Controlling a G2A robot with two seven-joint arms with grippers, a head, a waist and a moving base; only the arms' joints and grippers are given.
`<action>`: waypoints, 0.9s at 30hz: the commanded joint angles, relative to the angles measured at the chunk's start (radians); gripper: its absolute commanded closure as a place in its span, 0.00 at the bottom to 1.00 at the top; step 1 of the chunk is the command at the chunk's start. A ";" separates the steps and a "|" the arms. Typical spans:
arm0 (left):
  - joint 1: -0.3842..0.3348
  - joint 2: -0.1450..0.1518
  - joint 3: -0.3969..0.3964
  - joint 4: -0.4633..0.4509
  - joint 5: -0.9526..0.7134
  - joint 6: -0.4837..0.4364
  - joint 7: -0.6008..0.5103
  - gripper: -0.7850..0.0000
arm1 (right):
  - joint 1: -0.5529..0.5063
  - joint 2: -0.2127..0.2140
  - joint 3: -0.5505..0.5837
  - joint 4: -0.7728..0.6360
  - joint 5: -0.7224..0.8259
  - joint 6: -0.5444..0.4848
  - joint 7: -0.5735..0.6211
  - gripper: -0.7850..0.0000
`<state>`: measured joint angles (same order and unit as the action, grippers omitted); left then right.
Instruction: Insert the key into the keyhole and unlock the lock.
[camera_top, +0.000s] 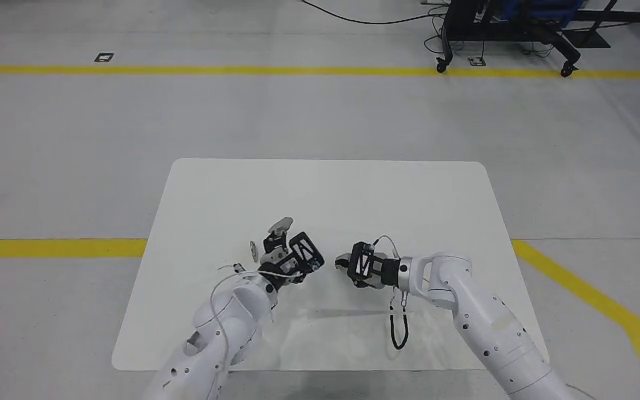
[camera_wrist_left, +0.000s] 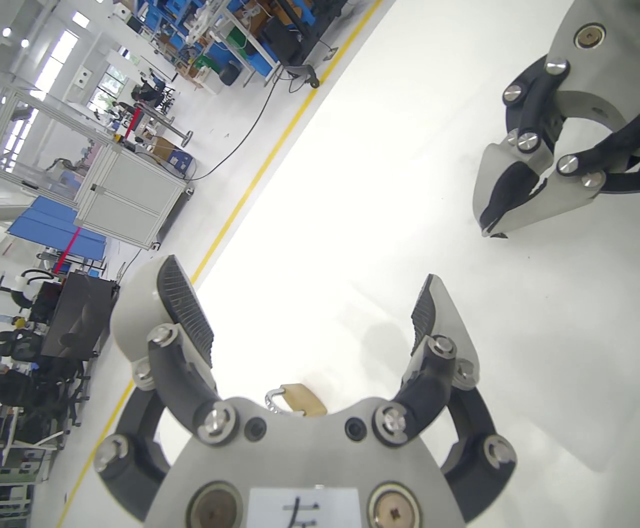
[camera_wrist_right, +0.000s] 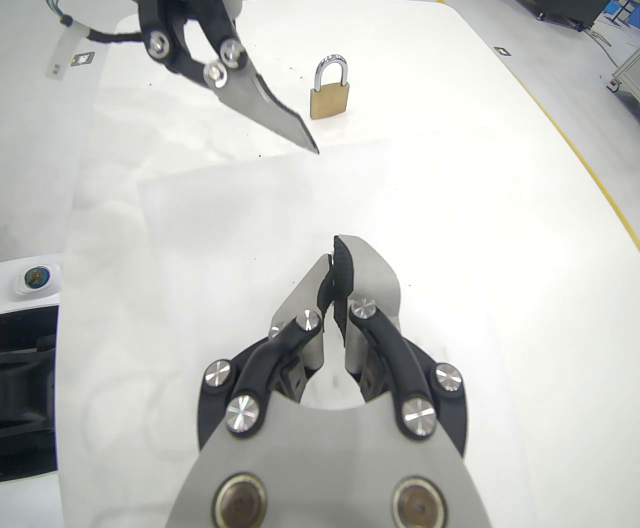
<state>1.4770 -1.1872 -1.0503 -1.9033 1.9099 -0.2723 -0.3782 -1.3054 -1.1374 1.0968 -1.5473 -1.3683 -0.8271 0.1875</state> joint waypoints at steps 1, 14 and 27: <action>-0.017 -0.003 0.022 0.023 0.030 -0.002 -0.013 0.00 | 0.000 0.000 0.000 0.000 0.000 0.000 0.000 1.00; -0.068 -0.023 0.073 0.135 0.066 0.033 -0.024 0.00 | 0.000 0.000 0.000 0.000 0.000 0.000 0.000 1.00; 0.109 0.007 -0.201 -0.188 -0.068 0.072 0.068 0.00 | 0.000 0.000 0.000 0.000 0.000 0.000 0.000 1.00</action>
<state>1.5581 -1.1838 -1.2135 -2.0614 1.8524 -0.1957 -0.3218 -1.3054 -1.1374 1.0968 -1.5473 -1.3683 -0.8271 0.1875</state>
